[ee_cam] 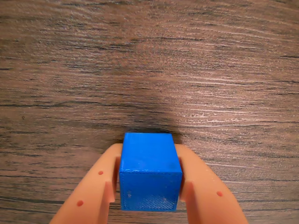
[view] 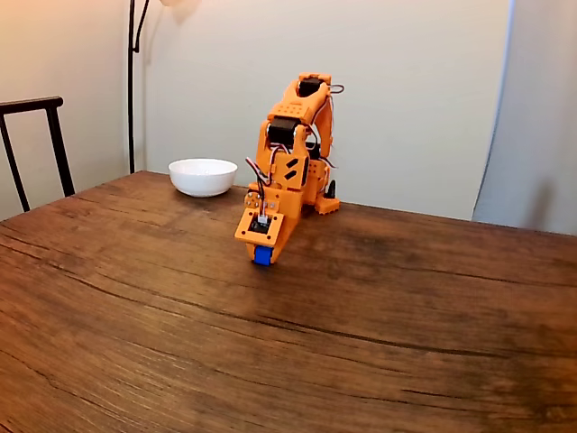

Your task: Grasp the cube and drop it in the bowl

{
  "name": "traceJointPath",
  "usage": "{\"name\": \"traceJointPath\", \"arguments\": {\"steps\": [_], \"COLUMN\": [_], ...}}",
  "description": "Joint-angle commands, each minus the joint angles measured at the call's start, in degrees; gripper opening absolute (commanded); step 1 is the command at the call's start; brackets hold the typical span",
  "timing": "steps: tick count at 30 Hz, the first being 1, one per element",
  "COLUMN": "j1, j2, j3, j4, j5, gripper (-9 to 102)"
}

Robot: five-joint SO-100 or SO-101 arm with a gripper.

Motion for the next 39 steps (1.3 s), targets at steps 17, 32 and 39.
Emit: {"name": "traceJointPath", "arguments": {"steps": [17,32,39], "j1": [-0.53,-1.14,-0.79], "j2": [0.09,0.09,0.09], "j3": [-24.08,-45.97,-52.21], "j4": [15.82,36.21,49.92], "j5": [7.65,3.34,1.05], "gripper": [0,0,0]}}
